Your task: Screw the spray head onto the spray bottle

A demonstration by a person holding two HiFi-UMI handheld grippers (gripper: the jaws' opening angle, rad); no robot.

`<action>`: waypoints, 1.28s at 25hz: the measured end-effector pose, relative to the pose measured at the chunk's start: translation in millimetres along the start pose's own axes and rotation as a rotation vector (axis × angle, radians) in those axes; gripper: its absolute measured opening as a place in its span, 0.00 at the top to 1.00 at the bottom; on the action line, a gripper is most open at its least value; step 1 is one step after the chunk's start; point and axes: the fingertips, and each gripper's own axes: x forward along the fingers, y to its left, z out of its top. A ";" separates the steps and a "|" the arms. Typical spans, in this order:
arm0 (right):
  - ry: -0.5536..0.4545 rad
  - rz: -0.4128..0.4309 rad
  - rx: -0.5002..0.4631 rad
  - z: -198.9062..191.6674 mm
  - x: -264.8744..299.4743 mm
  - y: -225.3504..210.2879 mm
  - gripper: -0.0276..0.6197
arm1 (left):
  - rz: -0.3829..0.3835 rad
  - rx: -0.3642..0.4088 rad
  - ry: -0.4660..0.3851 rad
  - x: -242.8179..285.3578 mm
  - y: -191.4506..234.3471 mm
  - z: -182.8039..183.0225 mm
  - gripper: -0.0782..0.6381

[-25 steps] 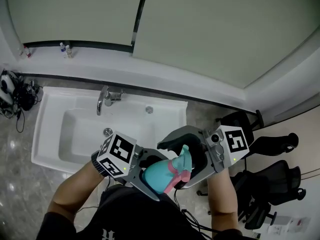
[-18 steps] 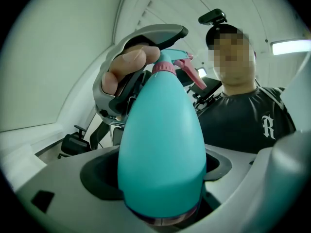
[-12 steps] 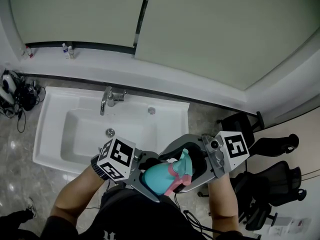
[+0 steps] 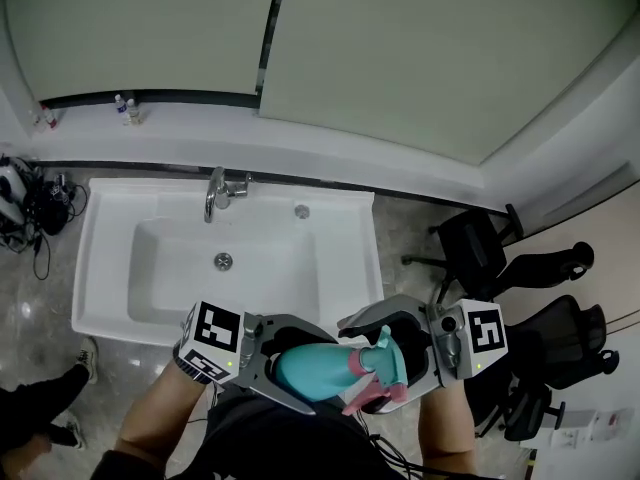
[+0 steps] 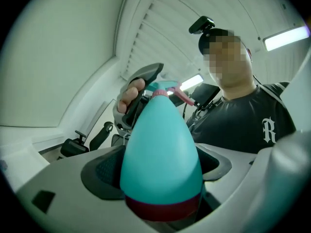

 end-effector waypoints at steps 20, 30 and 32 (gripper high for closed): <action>-0.304 -0.195 0.180 -24.0 -72.5 253.7 0.37 | 0.425 0.063 -0.175 164.6 -168.6 -100.8 0.30; -0.381 -0.698 0.474 -111.3 -71.7 319.8 0.95 | 0.709 0.086 -0.182 186.2 -245.2 -130.6 0.30; -0.330 -0.715 0.441 -112.1 -52.4 327.7 0.95 | 0.727 0.097 -0.169 185.9 -258.4 -133.9 0.30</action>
